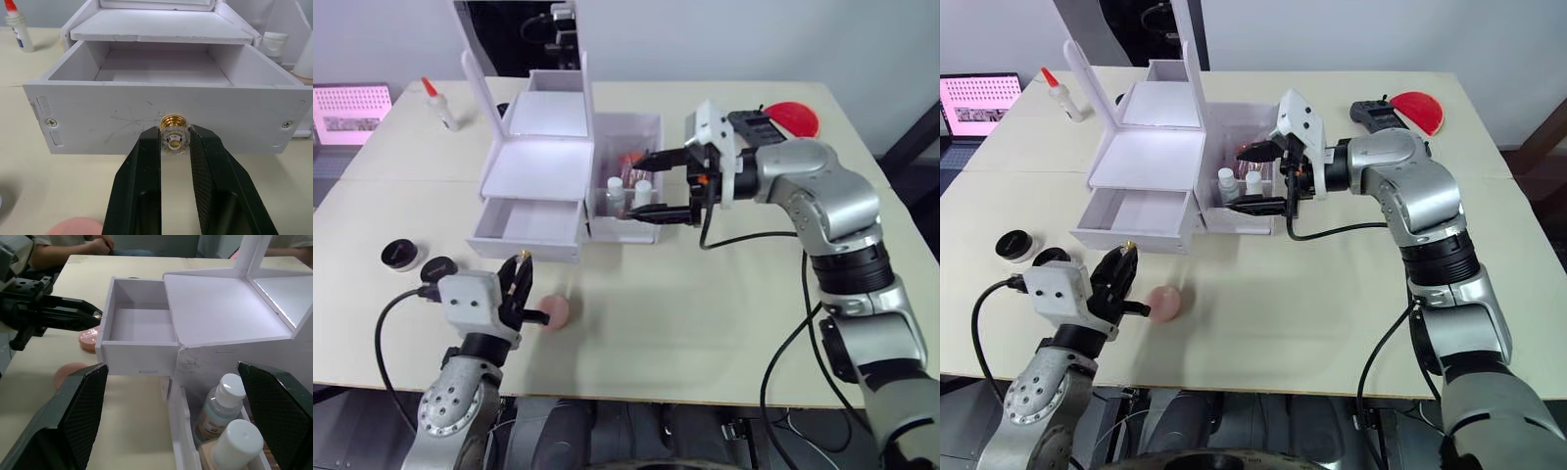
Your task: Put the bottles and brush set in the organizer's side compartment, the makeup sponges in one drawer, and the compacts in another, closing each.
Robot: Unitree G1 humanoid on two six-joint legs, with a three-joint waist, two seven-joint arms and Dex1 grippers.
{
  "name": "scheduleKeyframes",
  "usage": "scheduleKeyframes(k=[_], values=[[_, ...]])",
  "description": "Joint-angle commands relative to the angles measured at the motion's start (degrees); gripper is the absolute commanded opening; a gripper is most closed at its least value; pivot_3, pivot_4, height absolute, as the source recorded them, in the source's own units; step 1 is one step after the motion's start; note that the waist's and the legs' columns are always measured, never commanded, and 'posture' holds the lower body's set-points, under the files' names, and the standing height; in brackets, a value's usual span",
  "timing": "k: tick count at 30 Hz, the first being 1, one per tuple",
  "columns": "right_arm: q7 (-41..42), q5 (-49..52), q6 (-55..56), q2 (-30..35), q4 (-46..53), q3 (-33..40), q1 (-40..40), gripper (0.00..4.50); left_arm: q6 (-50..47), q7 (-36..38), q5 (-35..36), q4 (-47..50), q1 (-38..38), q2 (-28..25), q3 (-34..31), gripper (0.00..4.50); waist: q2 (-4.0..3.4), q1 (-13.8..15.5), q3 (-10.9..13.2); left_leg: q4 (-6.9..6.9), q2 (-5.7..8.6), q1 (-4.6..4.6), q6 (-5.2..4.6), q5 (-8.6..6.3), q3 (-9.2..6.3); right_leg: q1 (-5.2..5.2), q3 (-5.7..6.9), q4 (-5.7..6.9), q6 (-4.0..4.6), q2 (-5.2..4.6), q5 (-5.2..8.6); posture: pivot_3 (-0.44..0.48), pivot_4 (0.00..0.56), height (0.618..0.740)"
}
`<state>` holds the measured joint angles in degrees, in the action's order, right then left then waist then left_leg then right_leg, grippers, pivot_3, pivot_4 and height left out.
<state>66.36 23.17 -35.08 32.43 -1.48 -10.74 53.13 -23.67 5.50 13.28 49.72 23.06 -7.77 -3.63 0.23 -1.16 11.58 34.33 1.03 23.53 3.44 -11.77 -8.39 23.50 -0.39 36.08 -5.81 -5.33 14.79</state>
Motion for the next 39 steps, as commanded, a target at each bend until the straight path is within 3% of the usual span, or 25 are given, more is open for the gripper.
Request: scheduleKeyframes(k=[1, 12, 20, 21, 27, 31, 35, 39], values=[[0.7, -0.3, 1.7, -0.6, -0.4, 0.5, 2.2, 4.5, 0.8, -0.5, 1.0, 4.6, 2.7, 0.8, 0.2, 0.3, 0.01, 0.0, 0.0, -0.11, 0.0, 0.0, 0.0, 0.0, 0.19, 0.09, -0.17, -0.03, -0.06, -0.02, 0.01, 0.0, 0.15, 0.74], [1.8, 0.5, 0.6, -1.3, -2.3, 1.5, 3.2, 4.5, 1.0, 0.3, 2.3, 5.1, 4.7, 0.6, -0.7, 0.3, 0.03, 0.0, 0.0, -0.15, 0.01, -0.03, 0.02, -0.05, 0.65, 0.25, -0.57, -0.02, -0.24, -0.03, 0.08, 0.0, 0.15, 0.74], [2.3, 0.0, 1.8, -2.2, -4.0, 1.3, 4.1, 4.5, 2.0, 0.7, 5.2, 7.3, 7.6, 1.4, -2.2, 4.14, 0.03, -0.1, 0.0, -0.14, 0.01, -0.06, 0.02, -0.05, 0.72, 0.25, -0.65, 0.0, -0.29, -0.03, 0.05, 0.0, 0.15, 0.74], [2.5, 0.1, 2.0, -2.4, -4.5, 1.4, 4.3, 4.5, 2.3, 1.1, 5.9, 8.1, 9.0, 1.5, -2.6, 4.43, 0.03, -0.1, 0.0, -0.14, 0.01, -0.06, 0.02, -0.05, 0.75, 0.26, -0.69, -0.01, -0.28, -0.04, 0.05, 0.0, 0.15, 0.74], [6.4, 0.0, 4.6, -1.1, -10.4, 2.3, 6.6, 4.5, 11.5, 7.0, 15.8, 10.3, 22.0, -1.1, -10.4, 4.43, 0.07, -0.3, 0.0, -0.15, 0.0, -0.07, 0.01, -0.06, 0.88, 0.32, -0.77, -0.03, -0.24, -0.08, 0.08, 0.0, 0.15, 0.74], [10.9, -0.1, 5.9, 1.9, -15.6, 3.2, 8.9, 4.5, 14.6, 11.6, 26.8, 9.6, 29.6, -4.7, -24.0, 4.43, 0.19, 0.1, 0.1, -0.12, 0.0, -0.05, 0.0, -0.07, 0.91, 0.36, -0.76, 0.0, -0.2, -0.11, 0.09, 0.0, 0.15, 0.74], [16.4, -3.6, 13.4, 6.8, -21.8, 2.7, 8.9, 4.5, 15.5, 20.9, 33.6, -0.6, 33.5, -13.7, -41.7, 4.43, 0.24, 0.2, 0.1, -0.02, 0.0, -0.03, 0.02, -0.08, 0.97, 0.35, -0.71, -0.01, -0.15, -0.16, 0.07, 0.0, 0.15, 0.74], [17.4, -4.9, 17.4, 9.6, -24.2, 3.9, 7.5, 4.5, 12.7, 28.0, 37.0, -8.8, 33.6, -20.2, -47.6, 4.43, 0.29, -0.3, 0.1, 0.1, 0.02, 0.0, 0.04, -0.09, 1.21, 0.33, -0.76, -0.08, -0.14, -0.27, 0.06, 0.0, 0.15, 0.74]])
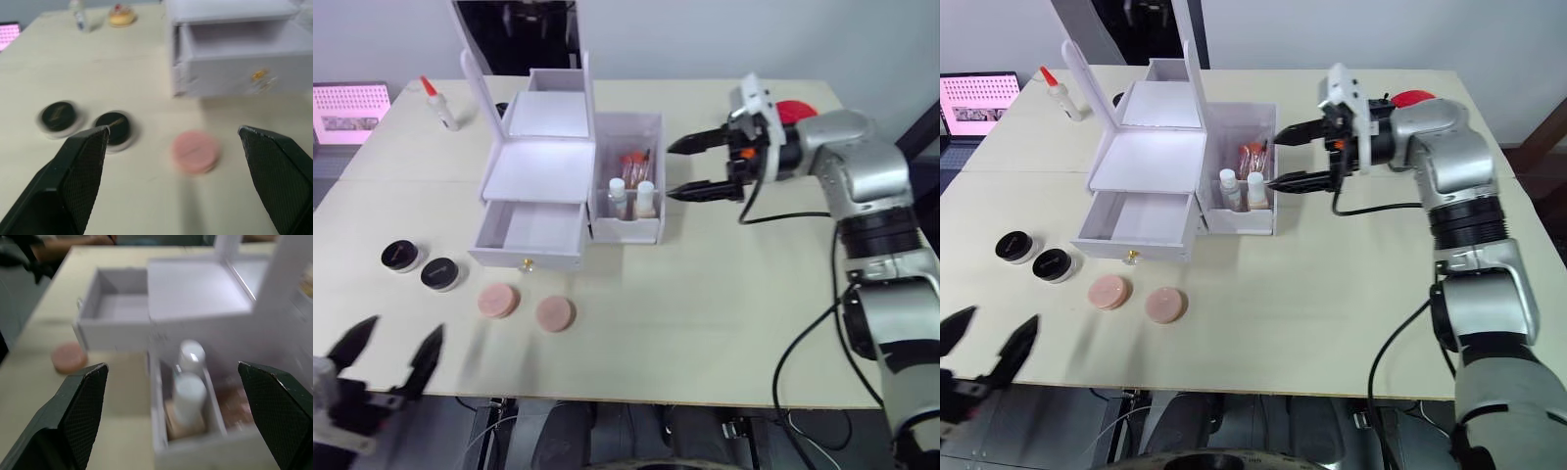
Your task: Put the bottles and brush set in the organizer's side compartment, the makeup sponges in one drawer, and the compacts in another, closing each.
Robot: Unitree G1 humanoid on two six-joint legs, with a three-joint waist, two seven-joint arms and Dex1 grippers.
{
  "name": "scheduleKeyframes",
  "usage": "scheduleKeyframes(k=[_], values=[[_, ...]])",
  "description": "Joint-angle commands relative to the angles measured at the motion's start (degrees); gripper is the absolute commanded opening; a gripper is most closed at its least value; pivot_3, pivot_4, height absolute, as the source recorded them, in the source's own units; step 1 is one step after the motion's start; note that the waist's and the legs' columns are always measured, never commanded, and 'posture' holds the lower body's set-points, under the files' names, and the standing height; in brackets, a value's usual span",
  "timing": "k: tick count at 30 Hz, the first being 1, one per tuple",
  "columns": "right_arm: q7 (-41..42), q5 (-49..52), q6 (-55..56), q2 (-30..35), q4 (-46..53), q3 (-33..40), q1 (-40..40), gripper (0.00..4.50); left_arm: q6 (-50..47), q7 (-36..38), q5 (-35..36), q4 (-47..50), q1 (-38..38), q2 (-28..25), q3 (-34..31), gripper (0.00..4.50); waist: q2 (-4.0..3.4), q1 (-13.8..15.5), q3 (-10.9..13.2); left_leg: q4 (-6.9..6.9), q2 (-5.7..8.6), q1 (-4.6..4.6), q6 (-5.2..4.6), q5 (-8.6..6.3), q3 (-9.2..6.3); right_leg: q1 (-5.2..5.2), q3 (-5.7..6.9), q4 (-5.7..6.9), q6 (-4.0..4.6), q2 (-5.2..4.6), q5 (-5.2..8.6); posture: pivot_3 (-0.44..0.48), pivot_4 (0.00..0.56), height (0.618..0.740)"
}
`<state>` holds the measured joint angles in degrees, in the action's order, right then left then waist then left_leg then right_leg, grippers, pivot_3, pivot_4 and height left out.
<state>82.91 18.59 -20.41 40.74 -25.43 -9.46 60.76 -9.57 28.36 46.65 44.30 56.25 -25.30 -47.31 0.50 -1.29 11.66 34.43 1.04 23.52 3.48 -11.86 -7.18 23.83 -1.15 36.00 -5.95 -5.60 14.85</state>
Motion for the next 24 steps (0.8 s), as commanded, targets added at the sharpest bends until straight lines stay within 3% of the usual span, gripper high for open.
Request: scheduleKeyframes(k=[1, 7, 12, 20, 24], values=[[0.9, -0.2, 1.8, 2.0, -0.7, 3.1, -0.4, 4.5, -3.1, 7.5, 5.1, -5.3, 1.1, -4.4, -5.0, 4.43, 0.03, -0.4, 0.0, 0.0, 0.0, 0.0, 0.0, 0.0, 0.08, -0.01, -0.06, -0.01, 0.02, -0.02, -0.02, 0.0, 0.15, 0.74], [0.8, 2.0, 2.1, 7.0, -0.2, 9.1, -7.7, 4.5, -6.8, 18.5, 2.9, -21.0, -2.1, -17.2, -13.5, 4.43, 0.1, -1.2, 0.0, -0.09, -0.02, 0.0, 0.01, -0.01, 0.13, 0.12, -0.11, 0.13, 0.02, 0.0, -0.03, 0.0, 0.15, 0.74], [-4.4, -0.1, 5.0, 8.7, -8.1, 13.2, -12.2, 4.5, -6.9, 23.6, -2.5, -30.7, -8.9, -25.0, -13.4, 4.43, 0.14, -1.4, -0.1, -0.14, -0.09, -0.13, 0.01, 0.0, 0.23, 0.12, -0.16, 0.24, 0.02, 0.05, -0.05, 0.0, 0.15, 0.74], [-11.8, -4.5, 5.6, 8.9, -13.3, 13.6, -14.6, 4.5, -7.6, 25.9, -10.1, -35.2, -17.3, -28.1, -11.4, 4.43, 0.15, -2.5, -0.1, -0.19, -0.14, -0.15, 0.0, 0.01, 0.41, 0.17, -0.32, 0.24, -0.1, 0.07, -0.15, 0.0, 0.15, 0.74], [-8.4, -3.0, 4.7, 8.5, -10.8, 13.4, -14.3, 4.5, -9.1, 27.8, -10.5, -33.7, -18.7, -27.1, -12.0, 4.43, 0.15, -2.8, -0.1, -0.2, -0.25, -0.18, 0.0, 0.01, 0.41, 0.17, -0.32, 0.28, -0.11, 0.15, -0.16, 0.0, 0.15, 0.74]])
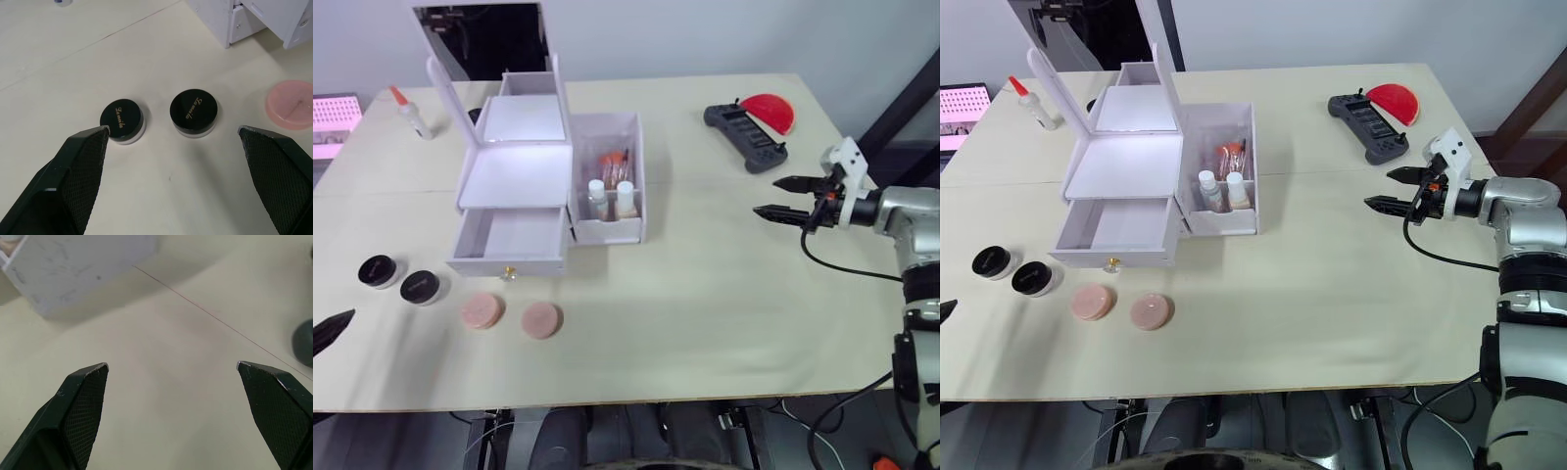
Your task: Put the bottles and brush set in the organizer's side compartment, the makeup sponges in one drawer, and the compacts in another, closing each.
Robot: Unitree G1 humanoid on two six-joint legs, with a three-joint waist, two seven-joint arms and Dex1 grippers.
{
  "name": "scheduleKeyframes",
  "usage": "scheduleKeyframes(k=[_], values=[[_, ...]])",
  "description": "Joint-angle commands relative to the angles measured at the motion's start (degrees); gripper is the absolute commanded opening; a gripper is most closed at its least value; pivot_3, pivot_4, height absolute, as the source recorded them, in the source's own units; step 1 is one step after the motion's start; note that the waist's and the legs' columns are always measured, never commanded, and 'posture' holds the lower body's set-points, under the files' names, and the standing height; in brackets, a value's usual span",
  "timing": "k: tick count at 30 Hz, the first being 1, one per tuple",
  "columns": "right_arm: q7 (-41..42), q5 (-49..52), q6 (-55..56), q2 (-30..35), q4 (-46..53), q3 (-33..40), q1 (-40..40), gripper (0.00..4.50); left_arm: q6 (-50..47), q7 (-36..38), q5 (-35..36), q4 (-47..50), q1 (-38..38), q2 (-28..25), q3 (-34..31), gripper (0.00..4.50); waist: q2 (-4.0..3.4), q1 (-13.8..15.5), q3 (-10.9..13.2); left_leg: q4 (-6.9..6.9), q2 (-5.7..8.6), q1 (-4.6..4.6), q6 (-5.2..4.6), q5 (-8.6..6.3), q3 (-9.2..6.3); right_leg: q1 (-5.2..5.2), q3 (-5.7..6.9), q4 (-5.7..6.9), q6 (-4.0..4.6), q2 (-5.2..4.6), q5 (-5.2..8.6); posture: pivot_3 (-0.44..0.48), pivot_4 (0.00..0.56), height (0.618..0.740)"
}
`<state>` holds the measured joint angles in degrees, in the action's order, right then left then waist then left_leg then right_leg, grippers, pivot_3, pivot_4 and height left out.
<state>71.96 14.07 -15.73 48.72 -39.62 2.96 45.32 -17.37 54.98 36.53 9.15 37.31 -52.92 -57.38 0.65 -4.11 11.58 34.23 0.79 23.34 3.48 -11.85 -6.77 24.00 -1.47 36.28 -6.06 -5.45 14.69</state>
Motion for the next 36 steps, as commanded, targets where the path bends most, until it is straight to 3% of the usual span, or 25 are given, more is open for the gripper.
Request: scheduleKeyframes(k=[1, 3, 6, 11, 15, 19, 25, 36], values=[[4.1, 2.2, 0.0, 0.3, 4.7, 1.0, 1.4, 4.5, -2.0, 1.4, -0.1, 2.8, 0.9, 1.4, -2.6, 4.43, -0.01, 0.0, 0.0, 0.0, 0.0, -0.01, 0.0, 0.0, 0.01, 0.0, 0.0, 0.0, -0.01, 0.0, 0.0, 0.0, 0.15, 0.74], [6.6, 3.3, -1.0, 0.3, 6.5, 0.9, 1.9, 4.5, -3.5, 1.6, 0.7, 5.5, 2.2, 3.1, -4.0, 4.43, -0.01, 0.0, 0.0, 0.0, -0.03, -0.02, 0.0, 0.0, 0.03, 0.0, -0.02, 0.02, -0.02, 0.01, -0.01, 0.0, 0.15, 0.74], [12.1, 5.0, -9.2, 0.5, 9.4, -1.7, 6.2, 4.5, -6.4, 0.3, 4.8, 14.8, 6.2, 10.3, -6.3, 4.43, -0.01, -0.1, 0.0, 0.0, -0.07, -0.01, 0.0, 0.0, 0.09, 0.03, -0.07, 0.02, -0.02, 0.02, -0.01, 0.0, 0.15, 0.74], [20.2, 8.2, -15.8, -1.0, 15.8, -7.7, 14.1, 4.5, -7.5, -4.8, 6.3, 31.3, 12.2, 21.2, -2.0, 4.43, -0.01, 0.2, 0.0, 0.08, -0.21, -0.01, 0.01, 0.0, 0.2, 0.07, -0.1, 0.04, 0.02, 0.07, -0.05, 0.0, 0.15, 0.74], [20.5, 9.6, -13.8, -4.0, 20.1, -10.6, 18.4, 4.5, -7.4, -11.5, 0.5, 41.5, 13.5, 26.5, 8.2, 4.43, 0.0, 1.0, 0.0, 0.38, -0.48, 0.03, 0.02, -0.01, 0.27, -0.12, 0.09, 0.05, 0.09, 0.22, -0.08, 0.0, 0.15, 0.74], [20.5, 9.4, -13.6, -7.7, 22.7, -11.3, 22.2, 4.5, -7.9, -20.0, -7.9, 47.4, 11.0, 30.4, 22.9, 4.43, -0.02, 0.9, 0.0, 0.79, -0.48, 0.1, 0.04, -0.03, 0.37, -0.29, 0.0, 0.03, 0.13, 0.23, -0.14, 0.0, 0.15, 0.74], [19.5, 9.2, -16.8, -7.3, 28.1, -12.7, 23.1, 4.5, -8.6, -30.6, -21.1, 45.1, 6.9, 34.3, 42.7, 4.43, 0.01, 1.7, 0.0, 0.89, -0.46, 0.06, 0.04, -0.02, 0.34, -0.38, 0.0, 0.02, 0.14, 0.25, -0.18, 0.0, 0.15, 0.74], [14.9, 8.8, -20.0, -4.4, 33.3, -11.2, 20.5, 4.5, -10.6, -33.5, -26.7, 34.1, -8.0, 31.7, 53.2, 4.43, -0.03, 1.6, 0.0, 0.88, -0.5, 0.06, 0.02, -0.02, 0.27, -0.36, 0.02, 0.08, 0.05, 0.34, -0.27, 0.0, 0.15, 0.74]])
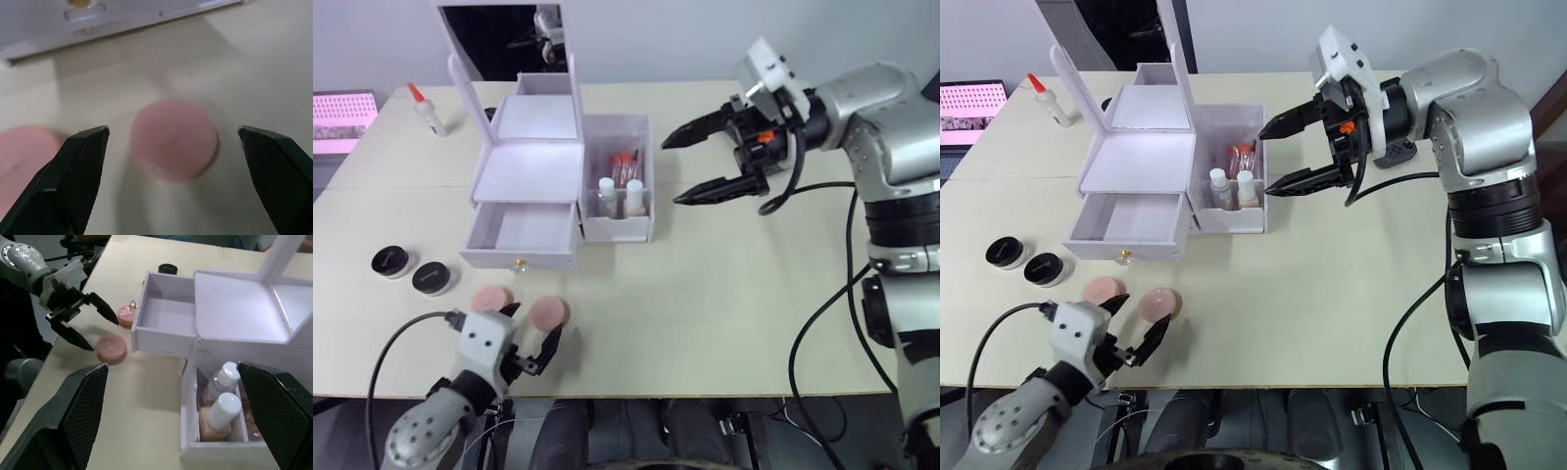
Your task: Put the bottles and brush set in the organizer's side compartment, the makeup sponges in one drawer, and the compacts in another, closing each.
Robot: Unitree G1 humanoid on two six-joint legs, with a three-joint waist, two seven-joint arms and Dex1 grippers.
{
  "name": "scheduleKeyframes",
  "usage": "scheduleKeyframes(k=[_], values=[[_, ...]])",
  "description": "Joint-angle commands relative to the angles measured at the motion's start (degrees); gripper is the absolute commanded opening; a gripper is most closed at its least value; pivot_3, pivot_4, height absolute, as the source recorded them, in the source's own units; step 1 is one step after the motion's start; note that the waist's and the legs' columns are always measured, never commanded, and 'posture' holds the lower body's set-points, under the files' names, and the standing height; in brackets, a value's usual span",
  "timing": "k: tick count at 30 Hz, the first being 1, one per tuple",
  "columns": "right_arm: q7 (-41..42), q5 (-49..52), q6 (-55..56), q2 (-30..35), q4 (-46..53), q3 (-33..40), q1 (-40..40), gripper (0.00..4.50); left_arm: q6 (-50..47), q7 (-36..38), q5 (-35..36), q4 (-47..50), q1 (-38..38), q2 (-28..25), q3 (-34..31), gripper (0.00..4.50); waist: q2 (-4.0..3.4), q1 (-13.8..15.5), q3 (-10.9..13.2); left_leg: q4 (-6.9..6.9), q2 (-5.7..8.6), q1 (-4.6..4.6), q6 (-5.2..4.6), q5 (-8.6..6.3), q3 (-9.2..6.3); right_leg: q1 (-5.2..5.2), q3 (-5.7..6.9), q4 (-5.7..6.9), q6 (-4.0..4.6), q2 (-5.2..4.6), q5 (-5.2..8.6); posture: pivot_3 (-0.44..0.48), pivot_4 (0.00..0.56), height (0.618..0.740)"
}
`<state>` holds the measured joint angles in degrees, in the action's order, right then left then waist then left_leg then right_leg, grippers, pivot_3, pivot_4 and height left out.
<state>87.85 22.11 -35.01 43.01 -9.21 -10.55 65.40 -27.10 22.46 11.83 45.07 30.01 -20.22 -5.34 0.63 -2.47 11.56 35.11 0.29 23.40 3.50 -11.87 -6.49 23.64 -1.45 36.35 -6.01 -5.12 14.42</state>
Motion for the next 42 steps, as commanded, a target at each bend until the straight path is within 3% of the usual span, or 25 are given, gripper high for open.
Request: scheduleKeyframes(k=[1, 11, 13, 16, 25, 27, 31, 35, 37, 39, 42], values=[[-1.5, 0.8, -0.9, 1.5, 3.3, 2.6, 0.2, 4.5, -1.7, -1.3, -2.3, -2.6, -1.5, -1.2, 1.4, 4.43, 0.0, 0.0, 0.0, -0.02, 0.0, 0.0, 0.0, 0.0, 0.0, 0.01, 0.0, 0.0, -0.01, 0.01, 0.0, 0.0, 0.15, 0.74], [-4.4, 2.2, -3.4, 4.0, 7.9, 4.2, -3.2, 4.5, -8.8, -2.2, 0.8, -4.0, -8.9, -0.2, 3.0, 4.43, -0.02, 0.2, 0.0, 0.1, -0.03, -0.03, -0.01, 0.0, -0.03, -0.09, 0.0, 0.0, -0.06, 0.04, -0.1, 0.0, 0.15, 0.74], [-4.6, 2.9, -4.2, 4.1, 8.8, 4.3, -3.4, 4.5, -9.8, -1.7, 1.1, -3.4, -8.8, -0.9, 3.5, 3.92, -0.03, 0.1, 0.0, 0.07, -0.03, -0.04, -0.01, 0.0, -0.04, -0.08, 0.0, 0.0, -0.07, 0.05, -0.11, 0.0, 0.15, 0.74], [-3.7, 4.5, -6.5, 4.4, 9.3, 4.4, -3.3, 4.5, -10.5, -0.8, 2.6, -2.0, -7.9, -1.1, 3.4, 2.7, -0.03, 0.1, 0.0, 0.03, -0.04, -0.07, -0.01, 0.01, -0.06, -0.08, 0.01, 0.0, -0.08, 0.07, -0.11, 0.0, 0.15, 0.74], [0.7, 8.6, -11.6, 5.5, 9.0, 3.2, -2.7, 4.5, -10.8, 1.8, 6.2, 0.8, -5.4, -4.1, -0.8, 2.7, -0.03, 0.1, 0.0, 0.05, -0.04, -0.05, -0.01, 0.0, -0.05, -0.08, 0.01, -0.03, -0.06, 0.05, -0.1, 0.0, 0.15, 0.74], [2.6, 9.5, -12.3, 5.4, 8.6, 2.6, -2.4, 4.5, -8.1, 7.5, 12.4, 6.4, -1.9, -5.5, -4.0, 2.7, 0.01, -0.1, 0.0, 0.03, -0.05, -0.04, -0.01, 0.0, -0.05, -0.05, 0.01, -0.03, -0.06, 0.06, -0.1, 0.0, 0.15, 0.74], [4.6, 9.7, -11.4, 4.9, 7.8, 1.2, -2.4, 4.5, -8.7, 12.9, 25.0, 12.7, 5.2, -8.3, -16.2, 2.7, 0.0, 0.0, 0.0, -0.04, -0.08, 0.0, 0.0, -0.01, 0.0, 0.01, 0.0, -0.12, -0.05, 0.04, -0.09, 0.0, 0.15, 0.74], [4.6, 9.6, -10.3, 3.4, 5.9, 0.2, -1.8, 4.5, -6.9, 15.9, 42.4, 14.9, 10.4, -16.0, -31.1, 2.7, 0.01, 0.1, 0.0, 0.01, -0.1, 0.01, 0.01, -0.01, -0.02, 0.02, 0.03, -0.15, -0.02, 0.04, -0.1, 0.0, 0.15, 0.74], [4.6, 9.6, -9.6, 2.7, 5.4, 0.0, -1.7, 4.5, -6.6, 13.1, 51.6, 14.6, 8.3, -20.6, -37.0, 2.7, -0.01, 0.1, 0.0, 0.03, -0.1, 0.02, 0.03, -0.02, 0.0, 0.0, 0.03, -0.23, -0.03, -0.01, -0.09, 0.0, 0.15, 0.74], [4.5, 9.1, -9.2, 1.6, 4.7, 0.0, -1.6, 4.5, -7.4, 9.6, 57.2, 10.4, 1.2, -28.1, -42.1, 2.7, -0.01, 0.3, 0.0, 0.05, -0.09, 0.04, 0.03, -0.03, 0.04, -0.03, 0.04, -0.25, -0.16, -0.05, -0.01, 0.0, 0.15, 0.74], [4.3, 8.9, -8.9, 0.8, 4.8, 0.1, -1.8, 4.5, -10.2, 5.6, 59.3, 3.2, -7.7, -37.0, -44.6, 2.7, -0.03, 0.1, 0.0, 0.04, -0.11, 0.02, 0.01, -0.01, 0.03, -0.03, 0.07, -0.19, -0.06, -0.01, -0.08, 0.0, 0.15, 0.74]])
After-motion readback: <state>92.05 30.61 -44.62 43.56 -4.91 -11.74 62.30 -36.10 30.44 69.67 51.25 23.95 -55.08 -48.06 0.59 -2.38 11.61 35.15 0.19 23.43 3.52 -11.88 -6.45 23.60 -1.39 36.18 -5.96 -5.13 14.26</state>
